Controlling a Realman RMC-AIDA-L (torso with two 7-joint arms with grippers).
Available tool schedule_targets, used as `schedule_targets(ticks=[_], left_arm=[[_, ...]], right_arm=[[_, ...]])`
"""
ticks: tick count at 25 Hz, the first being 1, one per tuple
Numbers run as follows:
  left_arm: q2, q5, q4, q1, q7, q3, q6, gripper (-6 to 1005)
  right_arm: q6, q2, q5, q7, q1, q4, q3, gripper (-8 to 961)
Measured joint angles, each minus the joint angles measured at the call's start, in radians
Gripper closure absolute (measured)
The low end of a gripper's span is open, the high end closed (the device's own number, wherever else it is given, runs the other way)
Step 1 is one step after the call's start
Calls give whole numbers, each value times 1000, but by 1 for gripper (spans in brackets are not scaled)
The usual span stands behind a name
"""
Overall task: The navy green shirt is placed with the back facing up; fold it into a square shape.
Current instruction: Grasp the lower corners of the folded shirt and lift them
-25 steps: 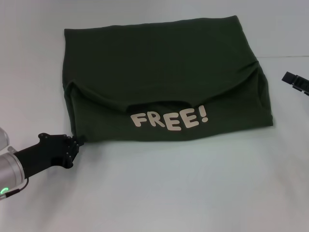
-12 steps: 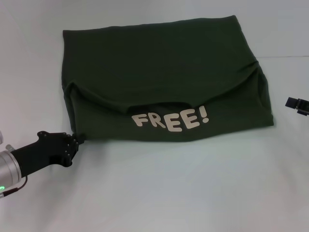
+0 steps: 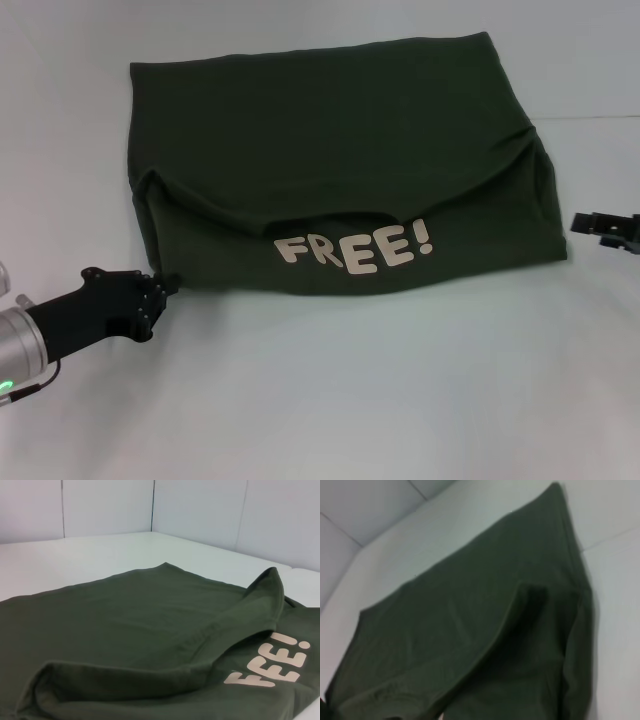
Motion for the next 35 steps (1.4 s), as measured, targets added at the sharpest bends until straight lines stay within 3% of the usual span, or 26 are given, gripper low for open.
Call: schedule_targets(ticks=[9,35], left_arm=[[0,0,1,-2,-5,19,-10,979],[0,-2,1,-7,-14,19,-12,980]], right_arm=[[77,34,-12,26,49,10,-57,256],[154,49,-9,4,62,57,-87,259]])
